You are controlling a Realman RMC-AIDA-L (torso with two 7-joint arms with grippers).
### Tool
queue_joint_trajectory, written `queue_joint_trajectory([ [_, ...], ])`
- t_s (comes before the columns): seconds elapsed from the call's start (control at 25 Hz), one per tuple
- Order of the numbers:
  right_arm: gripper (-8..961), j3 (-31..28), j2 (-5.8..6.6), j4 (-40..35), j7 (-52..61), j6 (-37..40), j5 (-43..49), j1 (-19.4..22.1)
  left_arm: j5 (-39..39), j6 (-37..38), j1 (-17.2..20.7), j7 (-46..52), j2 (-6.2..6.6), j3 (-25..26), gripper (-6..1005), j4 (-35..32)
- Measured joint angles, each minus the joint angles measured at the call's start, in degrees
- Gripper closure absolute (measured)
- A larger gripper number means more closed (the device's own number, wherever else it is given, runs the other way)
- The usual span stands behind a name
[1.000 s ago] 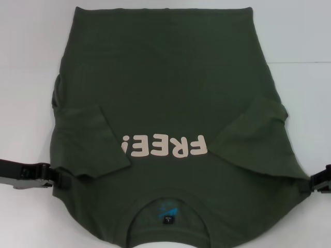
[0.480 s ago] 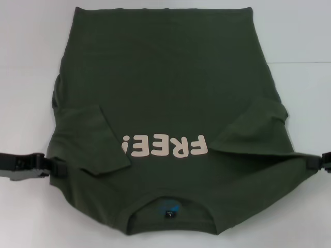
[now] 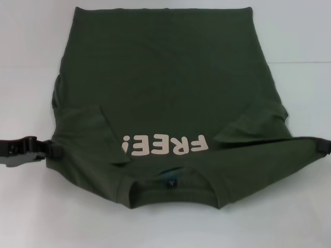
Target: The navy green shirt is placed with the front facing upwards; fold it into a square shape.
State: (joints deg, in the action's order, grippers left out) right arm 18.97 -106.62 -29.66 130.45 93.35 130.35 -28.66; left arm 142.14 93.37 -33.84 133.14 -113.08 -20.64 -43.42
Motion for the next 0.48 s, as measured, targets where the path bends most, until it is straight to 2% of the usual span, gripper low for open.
queue_joint_trajectory([
  [0.48, 941, -3.96, -1.03, 0.09, -2.71, -1.56, -5.34, 0.19, -7.89, -1.87, 1.50, -2.99, -0.09, 3.96, 942, 0.26],
])
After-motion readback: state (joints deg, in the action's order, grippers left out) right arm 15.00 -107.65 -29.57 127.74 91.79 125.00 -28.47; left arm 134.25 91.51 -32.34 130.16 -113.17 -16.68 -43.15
